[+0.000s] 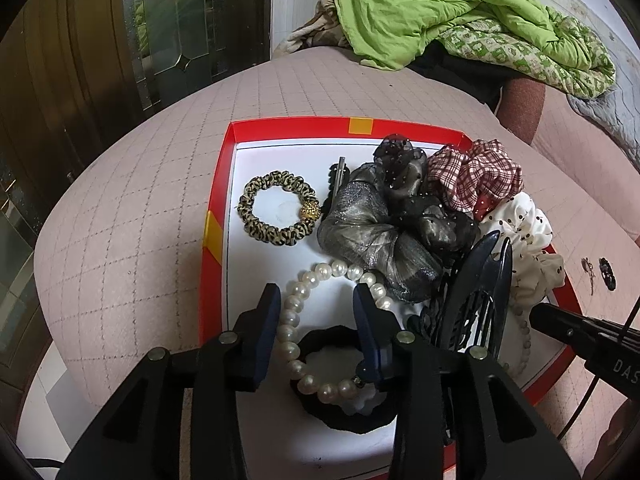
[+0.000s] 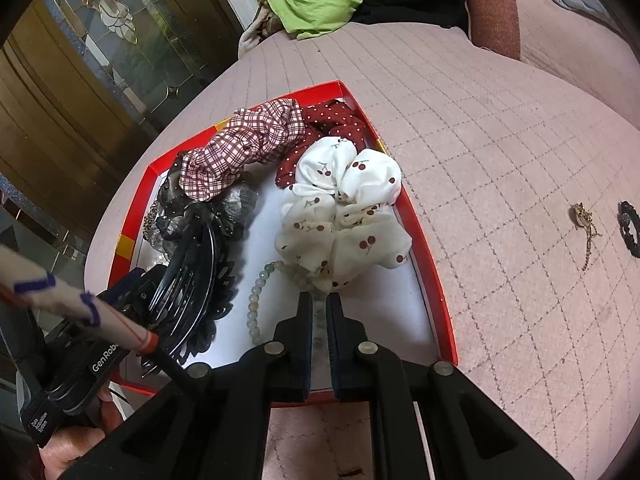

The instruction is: Organize jewelry

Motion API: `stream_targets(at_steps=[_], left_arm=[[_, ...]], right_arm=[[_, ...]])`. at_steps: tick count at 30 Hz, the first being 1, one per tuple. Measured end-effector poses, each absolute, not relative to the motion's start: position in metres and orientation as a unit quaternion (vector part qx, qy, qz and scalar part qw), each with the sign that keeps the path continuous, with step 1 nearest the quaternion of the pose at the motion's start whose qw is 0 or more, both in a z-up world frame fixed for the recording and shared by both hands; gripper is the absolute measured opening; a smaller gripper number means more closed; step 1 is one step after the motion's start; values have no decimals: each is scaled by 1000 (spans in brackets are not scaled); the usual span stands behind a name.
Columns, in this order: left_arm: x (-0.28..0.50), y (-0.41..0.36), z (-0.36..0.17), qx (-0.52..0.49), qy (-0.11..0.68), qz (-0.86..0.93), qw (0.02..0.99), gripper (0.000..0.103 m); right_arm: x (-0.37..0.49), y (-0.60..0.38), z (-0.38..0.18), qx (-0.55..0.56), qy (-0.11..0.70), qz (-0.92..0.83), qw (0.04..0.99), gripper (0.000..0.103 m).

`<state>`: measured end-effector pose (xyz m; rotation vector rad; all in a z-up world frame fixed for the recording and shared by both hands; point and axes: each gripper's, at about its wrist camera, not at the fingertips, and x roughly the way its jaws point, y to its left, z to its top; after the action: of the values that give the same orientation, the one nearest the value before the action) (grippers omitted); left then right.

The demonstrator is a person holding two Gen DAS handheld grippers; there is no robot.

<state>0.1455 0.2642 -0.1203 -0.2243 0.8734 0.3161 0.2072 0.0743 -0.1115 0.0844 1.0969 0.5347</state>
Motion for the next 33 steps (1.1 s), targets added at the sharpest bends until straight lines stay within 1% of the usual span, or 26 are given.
stream_targets(at_steps=[9,22,28,29,30,32,33], left_arm=[[148,264,-121,-105,420,153,888,42],[149,264,-121,-109,418,155,888,45],[148,261,-120,-107,416,157,889,52],[148,261,-120,-107,416,157,889,56],[148,260,-120,-106,416,156,889,59],[148,258,-120,-99,417,153,890,61],[148,257,-120,-96,417,153,891,61]], right_arm=[[216,80,-120,32,521,246,817,8],[216,73,-105,49,508,256,821,8],[208,68,-100,49,505,258,822,8],[206,67,-100,48,504,257,823,9],[204,66,-100,48,505,256,823,11],[201,60,-99,50,505,254,823,17],[198,57,-98,52,504,253,824,18]])
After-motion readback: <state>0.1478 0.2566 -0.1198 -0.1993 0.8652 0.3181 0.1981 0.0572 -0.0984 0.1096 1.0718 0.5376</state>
